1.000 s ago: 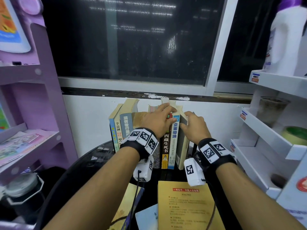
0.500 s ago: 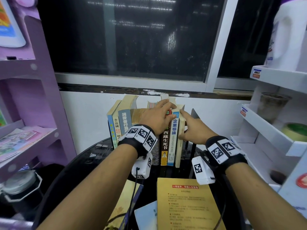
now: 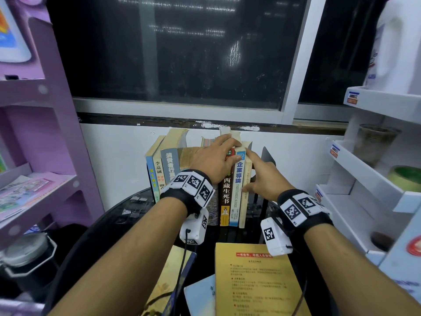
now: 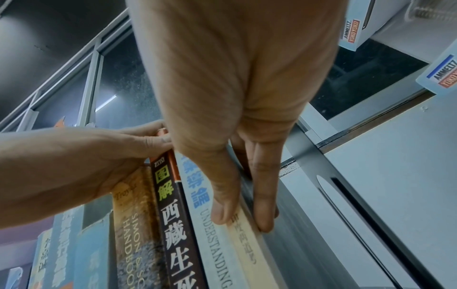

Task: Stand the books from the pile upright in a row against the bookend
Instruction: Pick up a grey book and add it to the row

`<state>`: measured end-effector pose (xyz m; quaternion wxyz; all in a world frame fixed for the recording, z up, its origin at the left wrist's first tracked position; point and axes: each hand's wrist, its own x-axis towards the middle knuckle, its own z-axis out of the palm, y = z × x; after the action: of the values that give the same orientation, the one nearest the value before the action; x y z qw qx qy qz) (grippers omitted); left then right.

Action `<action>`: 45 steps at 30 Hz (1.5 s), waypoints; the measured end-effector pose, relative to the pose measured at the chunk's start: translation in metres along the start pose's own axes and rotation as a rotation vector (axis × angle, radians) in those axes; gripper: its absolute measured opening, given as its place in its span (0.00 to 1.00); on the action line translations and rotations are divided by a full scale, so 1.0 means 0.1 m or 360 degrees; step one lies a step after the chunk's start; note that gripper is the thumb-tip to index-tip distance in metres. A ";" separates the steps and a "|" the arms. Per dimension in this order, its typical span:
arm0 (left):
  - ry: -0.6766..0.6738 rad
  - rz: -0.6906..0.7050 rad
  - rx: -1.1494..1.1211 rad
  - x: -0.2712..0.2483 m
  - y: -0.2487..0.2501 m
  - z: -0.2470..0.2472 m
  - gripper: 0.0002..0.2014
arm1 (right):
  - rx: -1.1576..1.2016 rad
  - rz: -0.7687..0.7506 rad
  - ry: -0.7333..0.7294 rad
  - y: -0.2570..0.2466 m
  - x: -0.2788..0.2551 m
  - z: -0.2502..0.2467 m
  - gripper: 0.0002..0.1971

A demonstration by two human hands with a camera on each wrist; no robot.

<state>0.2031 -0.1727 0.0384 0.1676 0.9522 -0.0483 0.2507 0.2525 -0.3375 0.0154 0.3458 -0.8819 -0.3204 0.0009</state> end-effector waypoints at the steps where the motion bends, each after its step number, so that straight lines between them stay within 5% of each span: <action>1: 0.0002 -0.0001 -0.0002 0.00 0.00 0.00 0.18 | -0.0004 -0.0003 0.0003 0.00 0.00 0.00 0.51; 34: -0.0002 -0.0007 -0.0016 -0.01 0.00 0.00 0.18 | -0.0017 0.0061 0.0047 -0.08 -0.06 0.03 0.49; 45: -0.0069 0.0013 -0.0046 -0.16 0.05 -0.05 0.30 | 0.0005 0.0061 0.0033 -0.10 -0.28 -0.07 0.50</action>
<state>0.1863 -0.1756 0.0361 0.1791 0.9547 -0.0595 0.2301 0.2262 -0.3521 0.0201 0.3504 -0.8873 -0.2998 -0.0010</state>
